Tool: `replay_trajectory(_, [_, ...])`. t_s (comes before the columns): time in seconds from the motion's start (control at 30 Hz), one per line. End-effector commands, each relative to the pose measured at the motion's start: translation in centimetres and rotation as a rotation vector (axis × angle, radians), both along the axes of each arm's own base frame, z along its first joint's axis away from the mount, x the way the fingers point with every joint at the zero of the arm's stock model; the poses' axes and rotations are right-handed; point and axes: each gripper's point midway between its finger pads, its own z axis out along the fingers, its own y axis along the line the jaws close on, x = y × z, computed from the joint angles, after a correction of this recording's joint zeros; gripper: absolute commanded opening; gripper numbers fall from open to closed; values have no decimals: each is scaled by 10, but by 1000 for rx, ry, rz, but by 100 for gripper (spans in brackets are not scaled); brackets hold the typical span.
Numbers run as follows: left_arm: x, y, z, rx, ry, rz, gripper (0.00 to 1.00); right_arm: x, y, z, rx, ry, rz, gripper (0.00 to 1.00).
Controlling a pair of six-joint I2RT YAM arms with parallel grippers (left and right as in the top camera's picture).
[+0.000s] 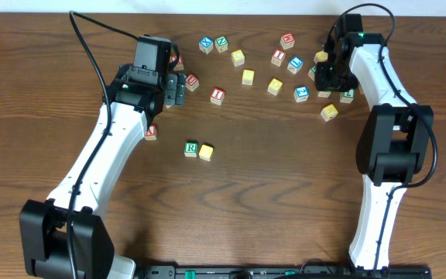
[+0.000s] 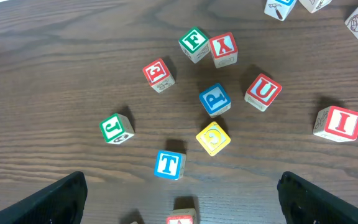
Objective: Spell out ROBOT
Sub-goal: 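Lower the right gripper around the green B block and close it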
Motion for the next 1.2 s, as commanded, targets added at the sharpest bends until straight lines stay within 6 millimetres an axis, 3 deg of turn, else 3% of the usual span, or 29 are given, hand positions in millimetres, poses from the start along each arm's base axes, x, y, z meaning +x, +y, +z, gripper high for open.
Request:
replay_trajectory(0.0, [3, 4, 20, 3, -45, 9, 96, -1, 1, 1, 7, 0, -6, 36])
replay_trajectory(0.2, [3, 4, 20, 3, -45, 9, 96, -5, 1, -3, 7, 13, -6, 35])
replay_trajectory(0.33, [3, 4, 20, 3, -45, 9, 96, -12, 0, -17, 7, 33, -6, 34])
replay_trajectory(1.17, [3, 4, 20, 3, -45, 10, 96, 0, -4, -14, 7, -13, -18, 38])
